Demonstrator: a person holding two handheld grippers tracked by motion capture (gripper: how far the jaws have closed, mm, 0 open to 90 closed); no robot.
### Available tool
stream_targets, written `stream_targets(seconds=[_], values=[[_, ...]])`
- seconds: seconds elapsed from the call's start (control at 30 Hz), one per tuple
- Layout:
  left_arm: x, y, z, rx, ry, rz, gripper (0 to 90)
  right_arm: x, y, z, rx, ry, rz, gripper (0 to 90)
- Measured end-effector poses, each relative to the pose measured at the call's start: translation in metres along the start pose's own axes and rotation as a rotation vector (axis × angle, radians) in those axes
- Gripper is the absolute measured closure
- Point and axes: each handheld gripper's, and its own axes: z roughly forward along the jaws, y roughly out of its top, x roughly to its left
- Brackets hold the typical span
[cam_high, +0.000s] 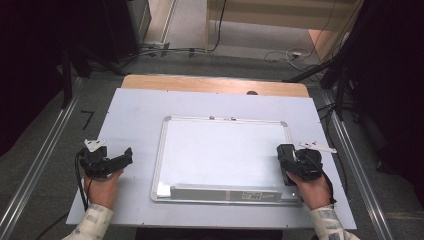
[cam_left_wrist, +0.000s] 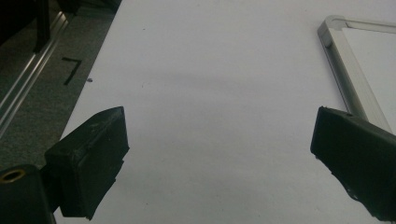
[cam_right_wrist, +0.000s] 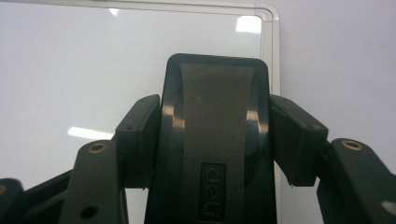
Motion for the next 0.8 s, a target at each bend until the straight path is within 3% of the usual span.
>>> stream_targets(seconds=[0.4,0.8], values=[[0.000,0.000,-0.001,-0.005,-0.002,0.002,4.6,0.001,-0.015,-0.001,0.019,-0.031,0.020,37.0],[-0.001,0.001,-0.001,-0.009,-0.004,0.002,4.7,-0.001,-0.018,0.004,0.034,-0.066,0.024,36.9]])
